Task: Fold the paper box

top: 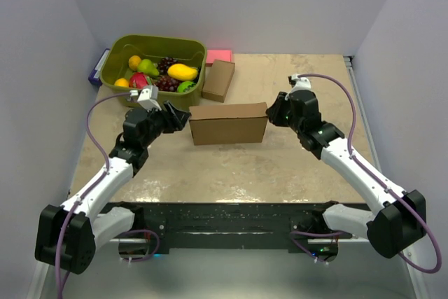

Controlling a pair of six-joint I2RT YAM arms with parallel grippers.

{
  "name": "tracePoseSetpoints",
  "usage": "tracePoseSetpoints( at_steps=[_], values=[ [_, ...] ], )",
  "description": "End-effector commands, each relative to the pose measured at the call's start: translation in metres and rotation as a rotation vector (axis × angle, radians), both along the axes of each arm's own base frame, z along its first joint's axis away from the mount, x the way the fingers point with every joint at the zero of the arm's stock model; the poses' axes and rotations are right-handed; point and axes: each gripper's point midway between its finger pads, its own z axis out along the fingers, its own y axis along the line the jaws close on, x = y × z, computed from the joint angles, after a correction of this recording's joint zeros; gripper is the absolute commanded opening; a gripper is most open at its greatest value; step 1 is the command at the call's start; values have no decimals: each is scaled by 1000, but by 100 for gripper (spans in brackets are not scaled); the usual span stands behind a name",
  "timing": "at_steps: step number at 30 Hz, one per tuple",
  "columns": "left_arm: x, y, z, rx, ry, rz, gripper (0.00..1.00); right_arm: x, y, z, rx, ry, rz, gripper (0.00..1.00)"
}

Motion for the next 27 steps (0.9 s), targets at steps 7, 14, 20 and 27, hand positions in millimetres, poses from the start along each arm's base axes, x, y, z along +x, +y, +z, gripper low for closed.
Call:
tracePoseSetpoints(
  at_steps=[7,14,20,27],
  values=[
    [-25,18,-72,95,203,35,57,-31,-24,-79,-152,236,-10,17],
    [-28,20,-83,114,228,38,55,-31,-20,-90,-106,276,42,14],
    [-29,20,-91,124,248,31,47,-34,-12,-102,-51,333,143,12],
    [-33,21,-103,138,278,30,39,-35,-10,-111,-51,362,181,11]
  ],
)
